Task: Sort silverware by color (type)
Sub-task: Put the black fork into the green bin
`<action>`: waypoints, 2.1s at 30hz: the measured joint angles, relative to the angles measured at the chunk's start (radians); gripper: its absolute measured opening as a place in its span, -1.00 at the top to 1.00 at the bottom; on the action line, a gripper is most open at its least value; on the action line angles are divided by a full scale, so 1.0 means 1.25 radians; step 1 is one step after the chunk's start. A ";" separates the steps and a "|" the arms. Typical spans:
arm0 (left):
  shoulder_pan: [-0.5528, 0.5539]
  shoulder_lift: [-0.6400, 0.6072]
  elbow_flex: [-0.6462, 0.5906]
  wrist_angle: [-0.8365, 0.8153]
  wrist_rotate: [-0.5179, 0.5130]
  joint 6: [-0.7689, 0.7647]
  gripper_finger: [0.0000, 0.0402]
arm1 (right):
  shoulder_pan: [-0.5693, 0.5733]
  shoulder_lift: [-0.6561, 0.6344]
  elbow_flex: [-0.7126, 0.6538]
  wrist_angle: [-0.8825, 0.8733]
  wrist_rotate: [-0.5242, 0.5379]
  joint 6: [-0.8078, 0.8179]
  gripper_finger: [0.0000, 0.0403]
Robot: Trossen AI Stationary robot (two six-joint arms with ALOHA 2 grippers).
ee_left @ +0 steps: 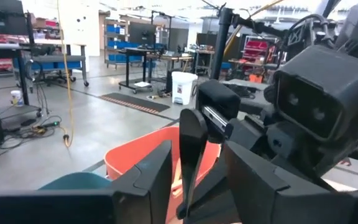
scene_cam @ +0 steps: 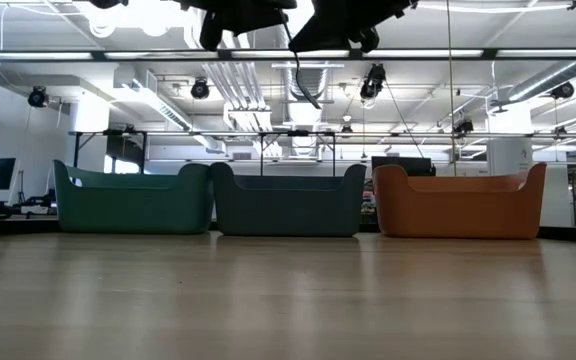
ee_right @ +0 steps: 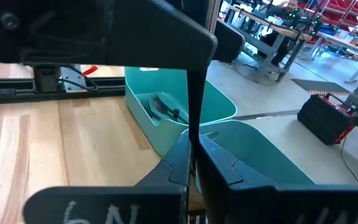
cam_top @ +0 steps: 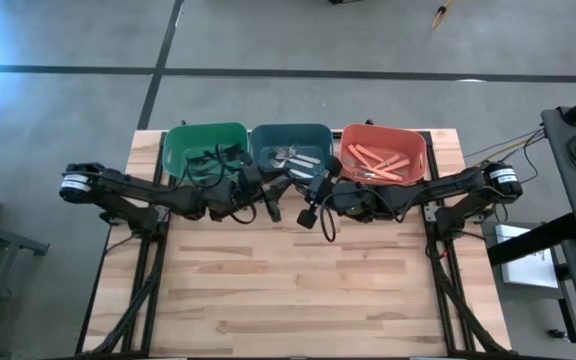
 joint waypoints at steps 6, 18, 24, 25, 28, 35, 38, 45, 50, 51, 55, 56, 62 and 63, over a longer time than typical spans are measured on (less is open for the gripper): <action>0.000 -0.025 0.011 -0.058 -0.010 0.000 0.64 | 0.000 -0.001 0.000 -0.001 0.000 -0.001 0.96; 0.011 -0.036 0.010 -0.058 -0.010 0.000 0.99 | 0.000 -0.002 0.000 0.002 0.004 -0.004 0.93; 0.015 -0.036 0.010 -0.061 -0.014 0.024 1.00 | 0.000 -0.006 0.000 0.002 -0.002 0.015 0.70; 0.018 -0.037 0.010 -0.061 -0.019 0.036 1.00 | 0.000 -0.008 0.000 0.002 -0.002 0.015 0.65; 0.031 -0.051 0.010 -0.077 -0.046 0.077 1.00 | 0.001 -0.021 0.000 0.001 -0.002 0.014 0.47; 0.110 -0.149 0.009 -0.359 -0.187 0.157 1.00 | 0.001 -0.081 0.000 -0.064 0.001 0.022 0.20; 0.161 -0.195 0.009 -0.533 -0.242 0.140 1.00 | 0.000 -0.110 0.000 -0.126 0.006 0.049 0.19; 0.279 -0.218 0.007 -0.803 -0.308 0.095 1.00 | 0.000 -0.150 0.000 -0.241 0.008 0.080 0.27; 0.343 -0.172 -0.011 -0.915 -0.319 0.074 1.00 | 0.000 -0.156 0.000 -0.279 0.009 0.094 0.32; 0.354 -0.160 -0.014 -0.925 -0.320 0.070 1.00 | 0.000 -0.157 0.000 -0.285 0.009 0.100 0.33; 0.388 -0.101 -0.027 -0.950 -0.320 0.062 1.00 | 0.000 -0.156 0.000 -0.302 0.009 0.109 0.35; 0.392 -0.086 -0.027 -0.952 -0.320 0.061 1.00 | 0.000 -0.156 0.000 -0.305 0.009 0.109 0.36; 0.398 -0.022 -0.028 -0.956 -0.321 -0.005 1.00 | 0.000 -0.156 0.000 -0.320 0.008 0.128 0.34; 0.399 -0.018 -0.028 -0.957 -0.320 -0.019 1.00 | 0.000 -0.156 0.000 -0.320 0.008 0.128 0.34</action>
